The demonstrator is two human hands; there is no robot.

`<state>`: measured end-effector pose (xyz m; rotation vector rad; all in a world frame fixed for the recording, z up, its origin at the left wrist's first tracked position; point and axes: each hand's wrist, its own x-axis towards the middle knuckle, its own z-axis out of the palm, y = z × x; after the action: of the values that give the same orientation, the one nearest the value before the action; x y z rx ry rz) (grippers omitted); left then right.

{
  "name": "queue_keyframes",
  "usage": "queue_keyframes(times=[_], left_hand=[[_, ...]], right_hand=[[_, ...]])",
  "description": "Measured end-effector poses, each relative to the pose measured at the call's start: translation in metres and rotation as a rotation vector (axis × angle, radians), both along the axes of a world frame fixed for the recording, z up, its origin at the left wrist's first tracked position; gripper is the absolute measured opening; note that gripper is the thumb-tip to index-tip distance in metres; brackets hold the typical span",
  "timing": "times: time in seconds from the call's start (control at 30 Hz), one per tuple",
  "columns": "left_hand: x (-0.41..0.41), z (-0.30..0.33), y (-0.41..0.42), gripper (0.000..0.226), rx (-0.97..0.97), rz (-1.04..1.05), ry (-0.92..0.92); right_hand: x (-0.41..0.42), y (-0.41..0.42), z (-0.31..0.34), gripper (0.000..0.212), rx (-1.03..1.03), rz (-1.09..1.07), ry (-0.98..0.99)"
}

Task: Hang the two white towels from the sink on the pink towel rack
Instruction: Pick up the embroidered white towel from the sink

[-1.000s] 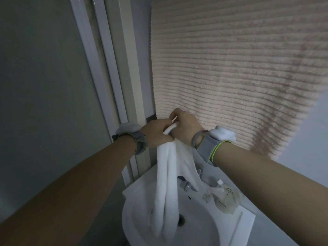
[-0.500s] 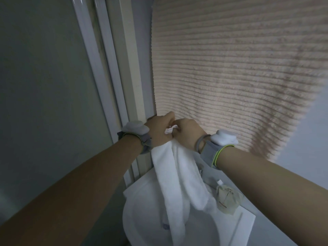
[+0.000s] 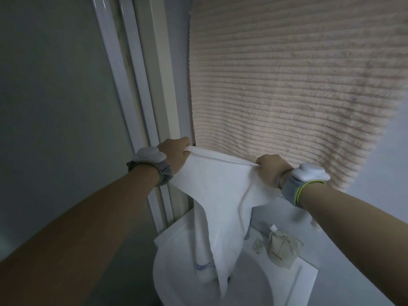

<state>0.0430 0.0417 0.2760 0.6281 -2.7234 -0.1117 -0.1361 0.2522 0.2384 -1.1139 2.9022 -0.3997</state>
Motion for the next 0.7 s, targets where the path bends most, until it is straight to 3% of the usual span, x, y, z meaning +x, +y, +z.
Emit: queue_keyframes(times=[0.3, 0.43, 0.53, 0.6, 0.67, 0.7], left_hand=[[0.008, 0.009, -0.012, 0.026, -0.085, 0.156, -0.024], [0.0, 0.02, -0.006, 0.025, -0.105, 0.187, 0.073], [-0.001, 0.027, 0.0, 0.023, -0.2, 0.176, 0.281], [0.008, 0.028, 0.0, 0.025, -0.233, 0.121, 0.064], [0.015, 0.024, -0.004, 0.029, -0.289, 0.087, -0.274], [0.016, 0.02, -0.006, 0.029, -0.334, 0.074, -0.346]], right_hand=[[-0.004, 0.015, 0.023, 0.035, -0.077, -0.093, -0.035], [0.001, 0.009, 0.045, 0.046, -0.431, -0.083, -0.17], [0.003, 0.018, 0.066, 0.042, -0.801, -0.119, 0.009], [-0.002, 0.033, 0.065, 0.035, -0.738, -0.139, 0.207], [-0.009, 0.045, 0.052, 0.034, -0.393, -0.119, 0.235], [-0.012, 0.05, 0.046, 0.035, -0.275, -0.117, 0.184]])
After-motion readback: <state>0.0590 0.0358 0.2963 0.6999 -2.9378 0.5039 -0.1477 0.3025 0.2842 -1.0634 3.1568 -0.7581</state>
